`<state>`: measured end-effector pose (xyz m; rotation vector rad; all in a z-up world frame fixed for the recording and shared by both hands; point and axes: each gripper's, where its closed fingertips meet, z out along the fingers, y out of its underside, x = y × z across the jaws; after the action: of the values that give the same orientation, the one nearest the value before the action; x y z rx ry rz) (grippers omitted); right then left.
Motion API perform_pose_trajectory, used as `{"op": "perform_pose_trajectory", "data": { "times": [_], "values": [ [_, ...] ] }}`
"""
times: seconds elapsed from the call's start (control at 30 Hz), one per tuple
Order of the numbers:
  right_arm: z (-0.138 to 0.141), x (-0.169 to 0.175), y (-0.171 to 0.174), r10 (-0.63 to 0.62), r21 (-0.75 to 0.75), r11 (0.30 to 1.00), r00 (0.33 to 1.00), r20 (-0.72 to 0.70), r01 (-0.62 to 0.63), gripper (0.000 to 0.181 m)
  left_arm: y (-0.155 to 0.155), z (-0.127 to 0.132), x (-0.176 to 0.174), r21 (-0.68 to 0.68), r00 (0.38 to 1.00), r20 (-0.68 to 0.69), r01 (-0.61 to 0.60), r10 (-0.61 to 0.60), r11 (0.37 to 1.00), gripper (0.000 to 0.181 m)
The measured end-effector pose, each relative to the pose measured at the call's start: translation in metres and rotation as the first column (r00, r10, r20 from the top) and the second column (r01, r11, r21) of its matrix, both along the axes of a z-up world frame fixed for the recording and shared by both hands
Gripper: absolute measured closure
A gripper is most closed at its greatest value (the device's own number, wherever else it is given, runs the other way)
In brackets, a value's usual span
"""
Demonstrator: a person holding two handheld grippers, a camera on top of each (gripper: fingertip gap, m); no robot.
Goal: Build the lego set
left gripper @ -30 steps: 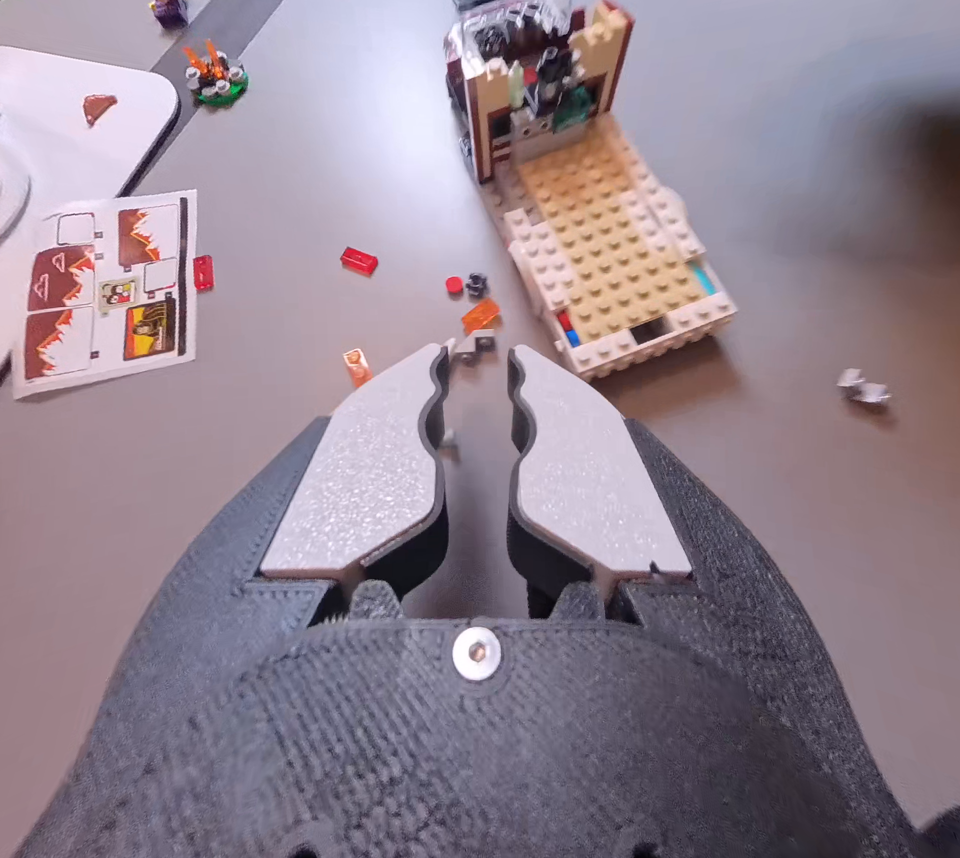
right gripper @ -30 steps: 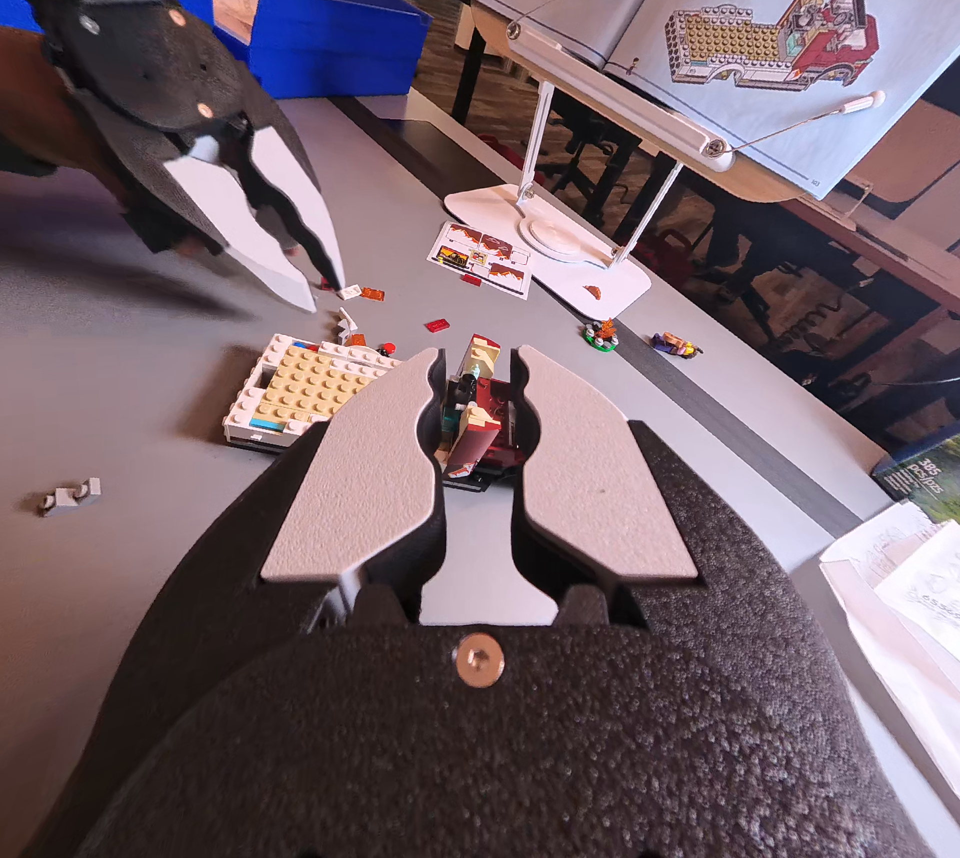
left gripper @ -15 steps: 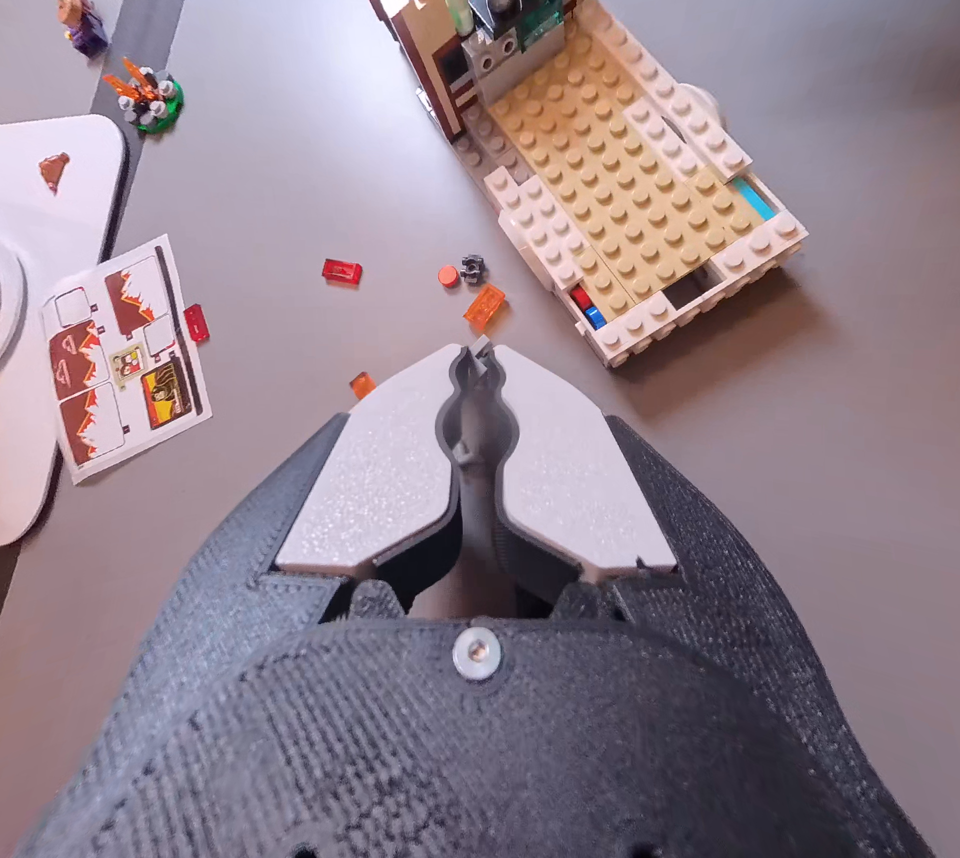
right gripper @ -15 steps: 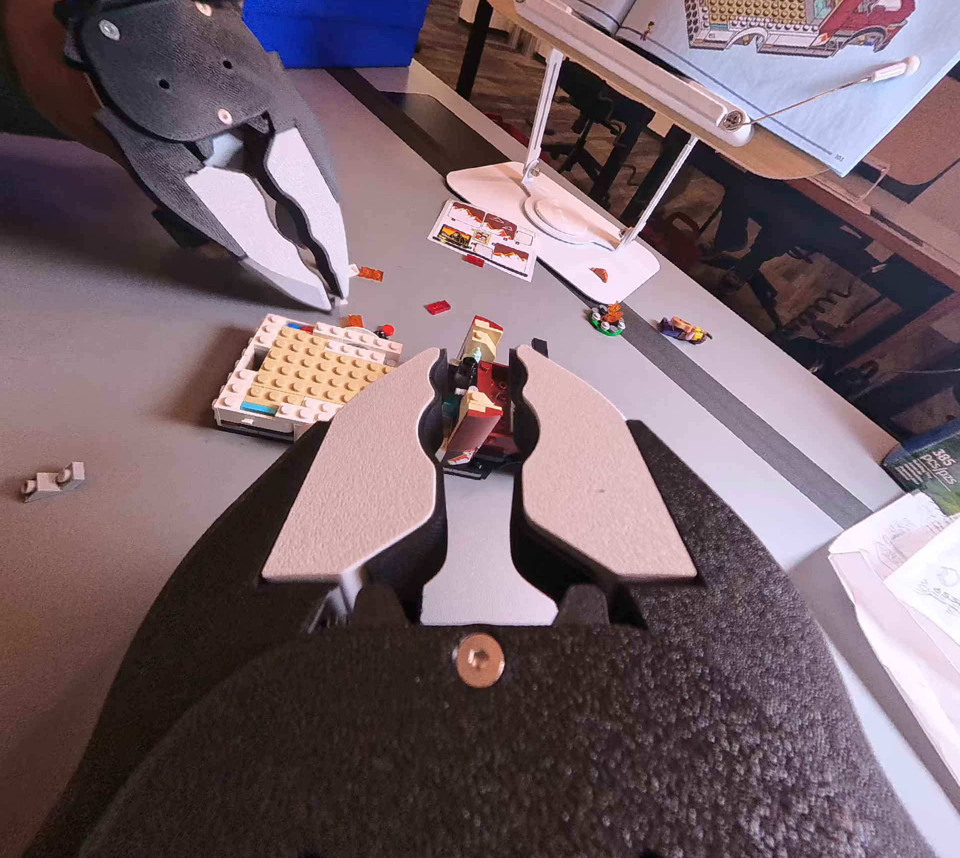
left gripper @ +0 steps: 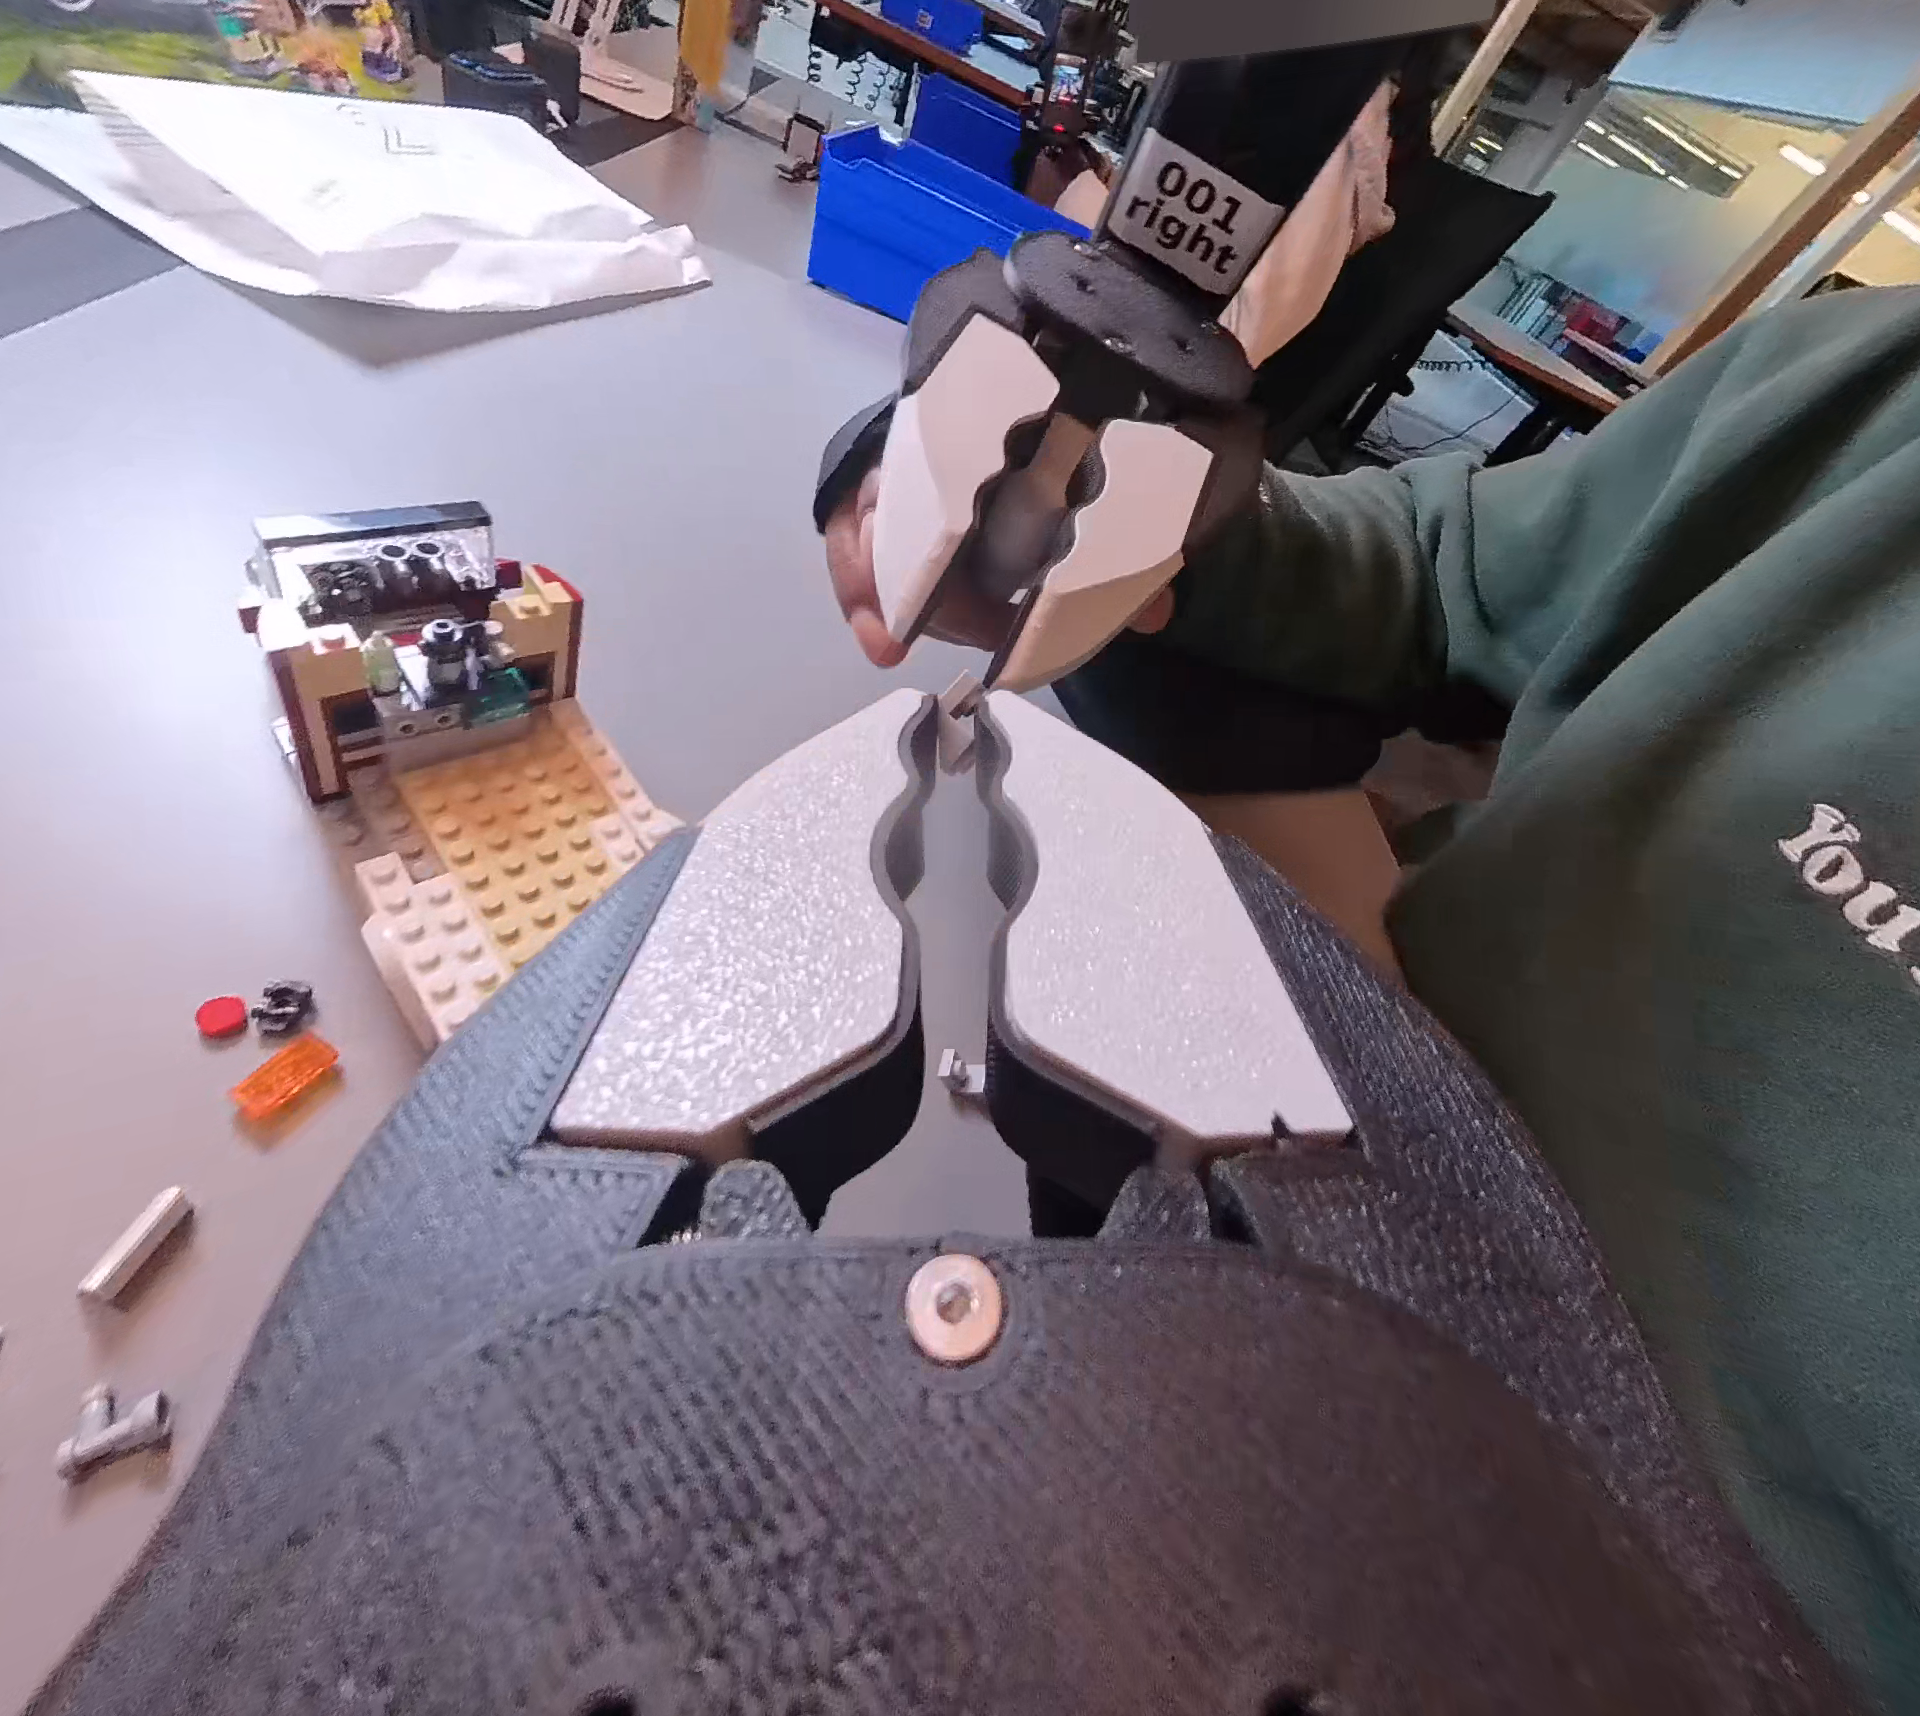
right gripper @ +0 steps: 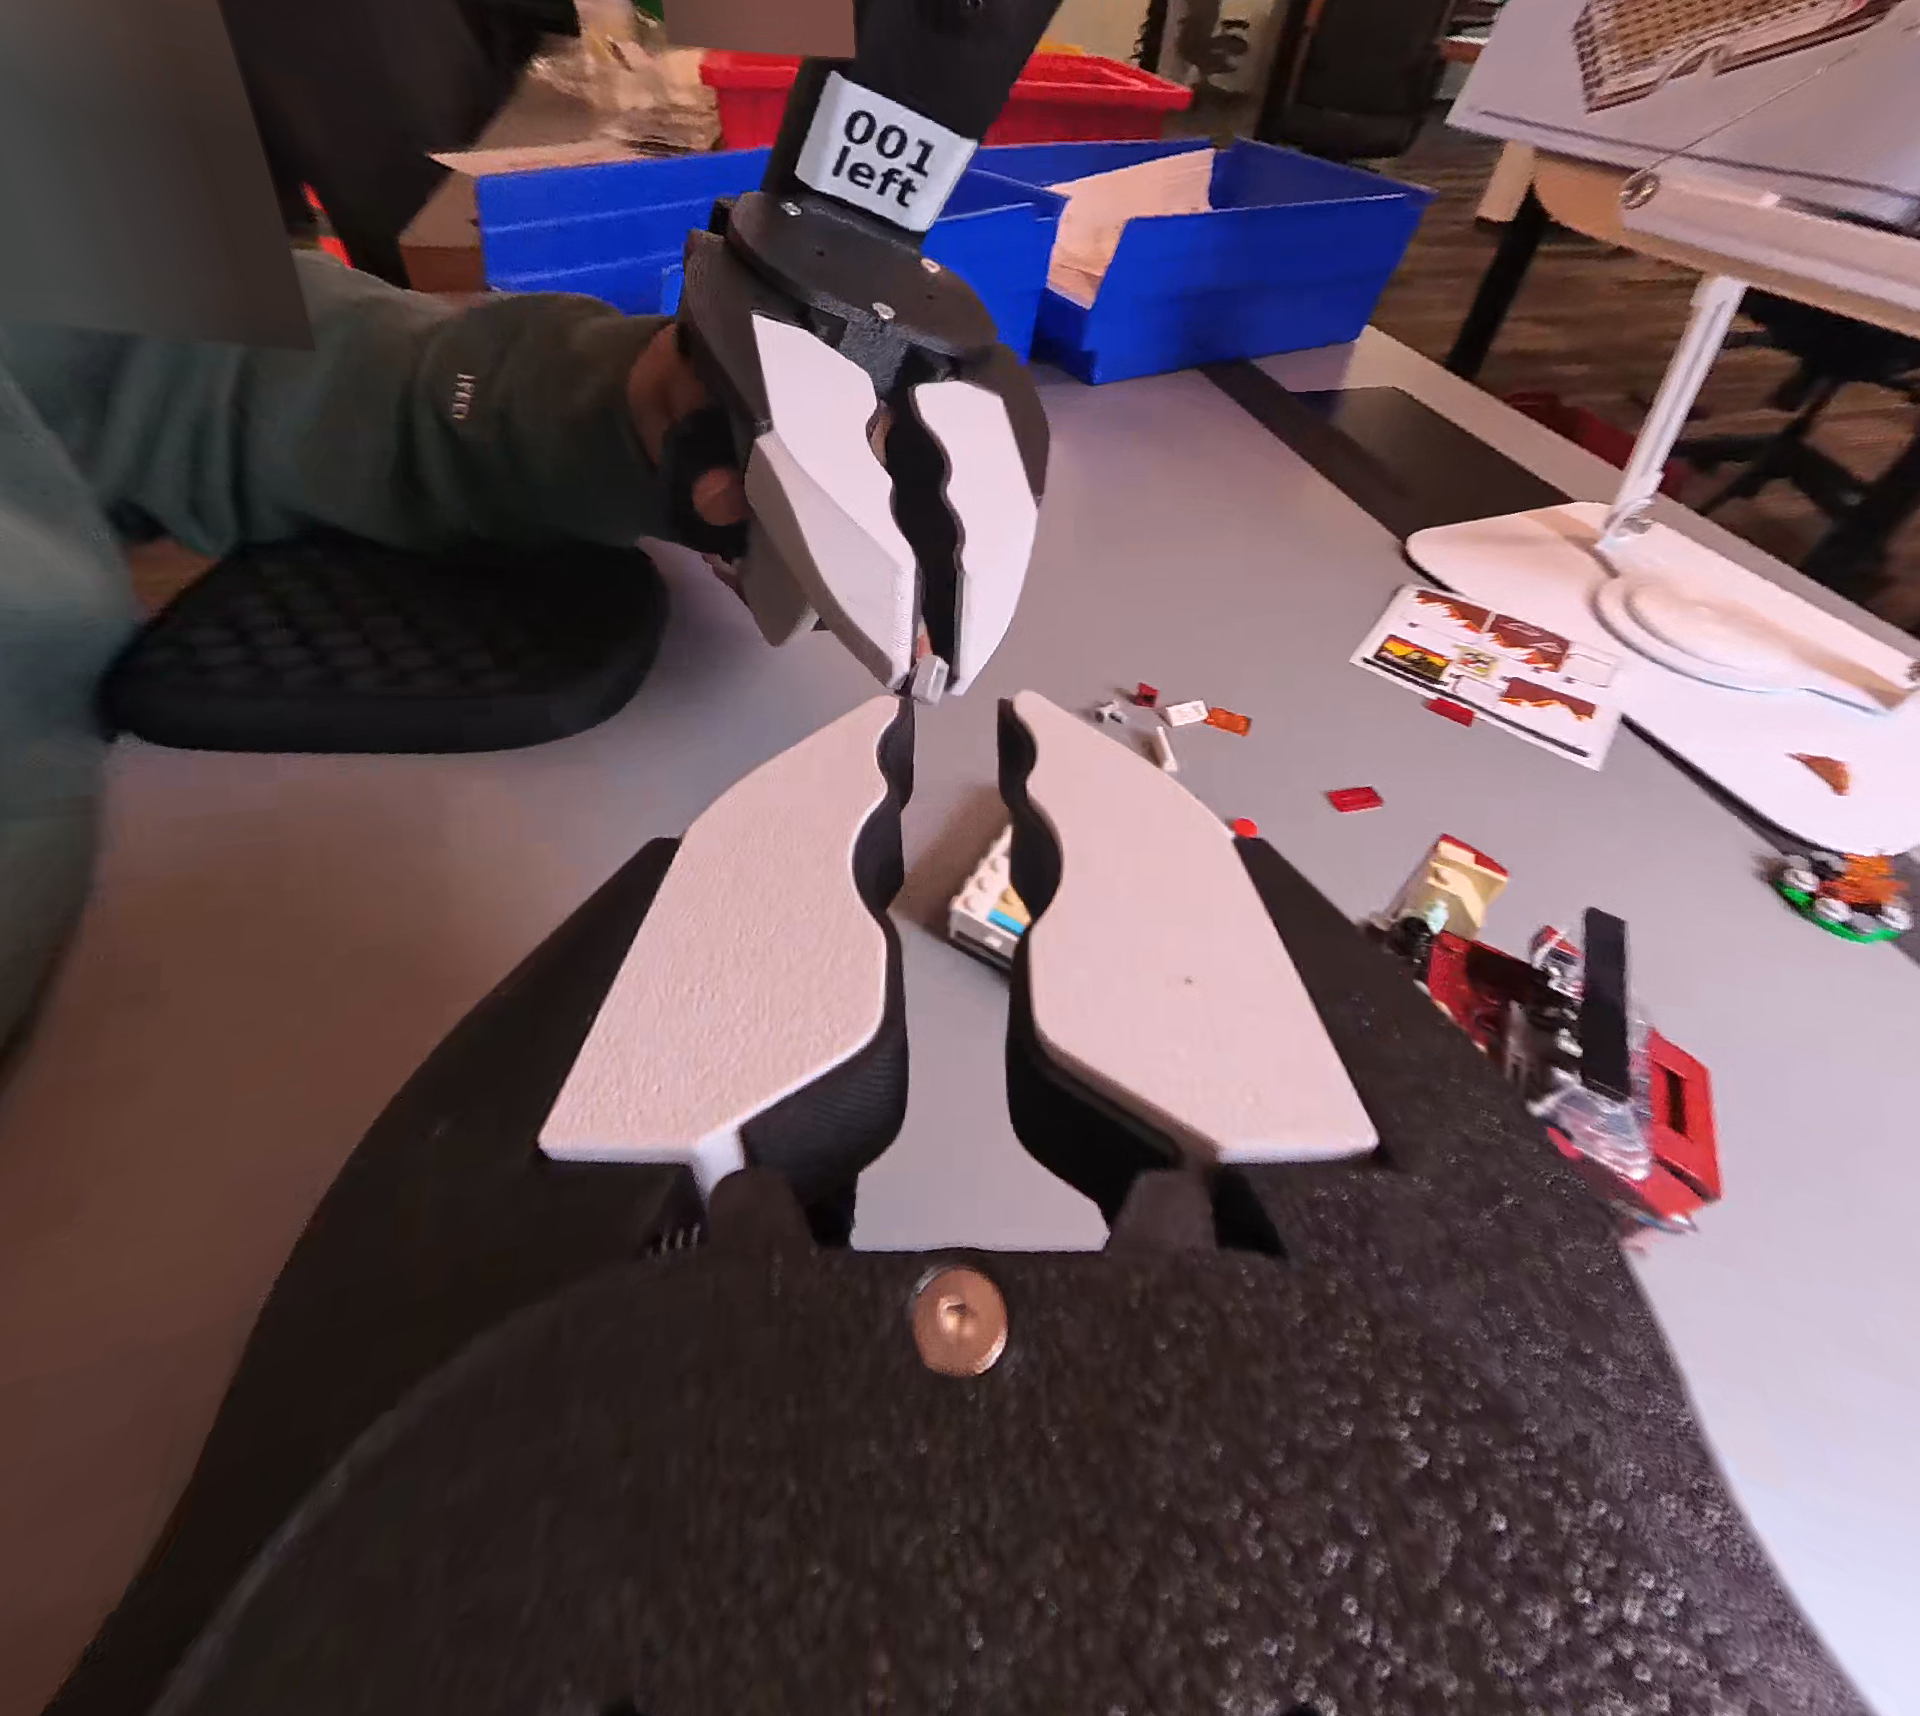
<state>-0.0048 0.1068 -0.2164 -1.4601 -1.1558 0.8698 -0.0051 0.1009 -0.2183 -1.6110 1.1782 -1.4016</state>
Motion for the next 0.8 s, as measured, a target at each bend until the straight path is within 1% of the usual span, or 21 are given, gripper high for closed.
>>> {"op": "perform_pose_trajectory", "data": {
  "times": [0.1, 0.23, 0.3, 0.4, 0.47, 0.53, 0.57, 0.63, 0.7, 0.73, 0.8],
  "values": [
    [-0.002, -0.005, -0.011, 0.068, -0.031, 0.997, 0.998, 0.001, -0.068, 0.166, -0.003, 0.001, 0.002, 0.022, 1.000, -0.002, 0.000, 0.000, 1.000, 0.175],
    [-0.006, -0.007, -0.013, 0.070, -0.016, 0.997, 0.997, 0.023, -0.070, 0.176, -0.009, -0.001, 0.002, 0.010, 1.000, 0.002, 0.030, -0.030, 0.999, 0.175],
    [-0.007, -0.007, -0.014, 0.075, -0.009, 0.997, 0.996, 0.037, -0.075, 0.177, -0.010, -0.003, 0.002, -0.009, 0.999, 0.004, 0.042, -0.042, 0.999, 0.174],
    [-0.016, -0.004, -0.016, 0.100, -0.041, 0.995, 0.990, 0.102, -0.096, 0.178, -0.011, -0.009, 0.003, -0.009, 0.999, -0.014, 0.047, -0.047, 0.999, 0.173],
    [-0.028, 0.005, -0.018, 0.138, -0.103, 0.987, 0.973, 0.184, -0.120, 0.178, -0.010, -0.011, 0.001, -0.008, 0.998, -0.017, 0.053, -0.054, 0.999, 0.166],
    [-0.053, 0.021, -0.023, 0.197, -0.223, 0.966, 0.929, 0.312, -0.130, 0.178, -0.008, -0.018, -0.002, 0.013, 0.997, -0.059, 0.059, -0.058, 0.998, 0.164],
    [-0.067, 0.030, -0.026, 0.229, -0.291, 0.949, 0.897, 0.377, -0.121, 0.178, -0.009, -0.023, -0.003, 0.028, 0.994, -0.087, 0.075, -0.072, 0.997, 0.164],
    [-0.089, 0.048, -0.031, 0.267, -0.392, 0.917, 0.836, 0.478, -0.069, 0.178, -0.017, -0.036, -0.006, 0.045, 0.977, -0.174, 0.136, -0.126, 0.990, 0.164],
    [-0.103, 0.061, -0.032, 0.282, -0.445, 0.895, 0.795, 0.537, -0.016, 0.178, -0.026, -0.053, -0.009, 0.062, 0.945, -0.278, 0.196, -0.172, 0.979, 0.164],
    [-0.107, 0.066, -0.031, 0.280, -0.458, 0.889, 0.785, 0.553, 0.006, 0.178, -0.031, -0.062, -0.010, 0.065, 0.926, -0.326, 0.225, -0.192, 0.972, 0.163],
    [-0.112, 0.071, -0.030, 0.278, -0.481, 0.876, 0.776, 0.566, 0.037, 0.178, -0.034, -0.077, -0.011, 0.084, 0.894, -0.406, 0.246, -0.192, 0.966, 0.162]
  ]
}}
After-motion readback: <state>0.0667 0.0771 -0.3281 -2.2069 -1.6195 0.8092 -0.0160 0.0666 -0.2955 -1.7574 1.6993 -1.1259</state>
